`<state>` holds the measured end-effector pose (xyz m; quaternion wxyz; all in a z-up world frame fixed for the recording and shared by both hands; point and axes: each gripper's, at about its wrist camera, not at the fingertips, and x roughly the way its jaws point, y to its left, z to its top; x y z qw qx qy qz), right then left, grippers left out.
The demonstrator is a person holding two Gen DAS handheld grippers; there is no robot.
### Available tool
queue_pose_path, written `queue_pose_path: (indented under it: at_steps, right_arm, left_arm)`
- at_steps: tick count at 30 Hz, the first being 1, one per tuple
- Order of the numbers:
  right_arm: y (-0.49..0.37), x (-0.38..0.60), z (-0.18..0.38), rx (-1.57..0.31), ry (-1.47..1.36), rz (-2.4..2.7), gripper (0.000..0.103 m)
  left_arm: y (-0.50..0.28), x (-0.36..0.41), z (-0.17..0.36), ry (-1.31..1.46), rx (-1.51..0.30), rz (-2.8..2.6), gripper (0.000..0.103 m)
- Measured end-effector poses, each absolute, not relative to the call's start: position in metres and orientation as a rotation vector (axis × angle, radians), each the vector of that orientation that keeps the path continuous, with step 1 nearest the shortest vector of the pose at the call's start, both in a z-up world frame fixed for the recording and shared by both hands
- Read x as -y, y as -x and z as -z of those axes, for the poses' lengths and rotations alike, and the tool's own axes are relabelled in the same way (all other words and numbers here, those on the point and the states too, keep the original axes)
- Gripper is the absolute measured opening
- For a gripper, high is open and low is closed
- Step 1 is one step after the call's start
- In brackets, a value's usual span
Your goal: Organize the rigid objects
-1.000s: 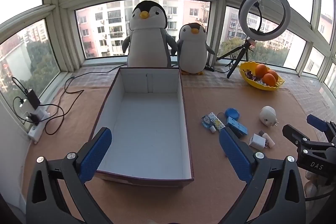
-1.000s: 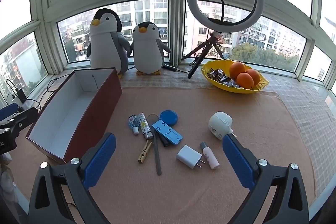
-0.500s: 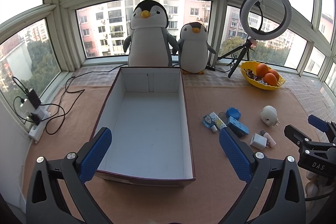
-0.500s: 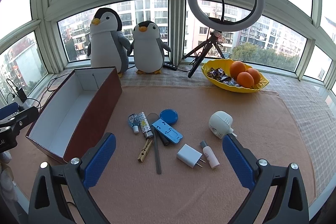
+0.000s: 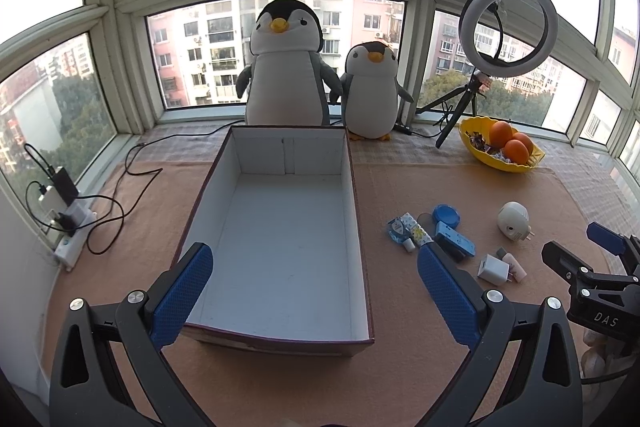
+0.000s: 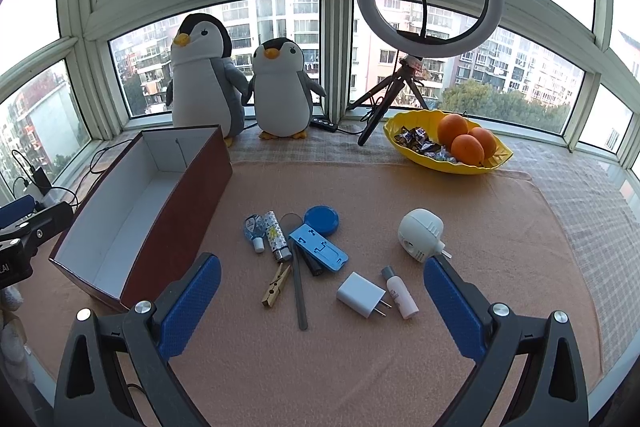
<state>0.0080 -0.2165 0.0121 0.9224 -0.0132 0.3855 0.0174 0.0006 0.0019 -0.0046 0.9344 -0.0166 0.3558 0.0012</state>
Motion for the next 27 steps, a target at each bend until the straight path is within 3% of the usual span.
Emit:
queue_pose_path:
  at_steps: [27]
  right_arm:
    - [-0.008,0.2153,-0.0077,-0.797,0.026,-0.035,0.1]
  left_arm:
    - [-0.0006,-0.0011,0.0046,0.029,-0.727,-0.002,0.102]
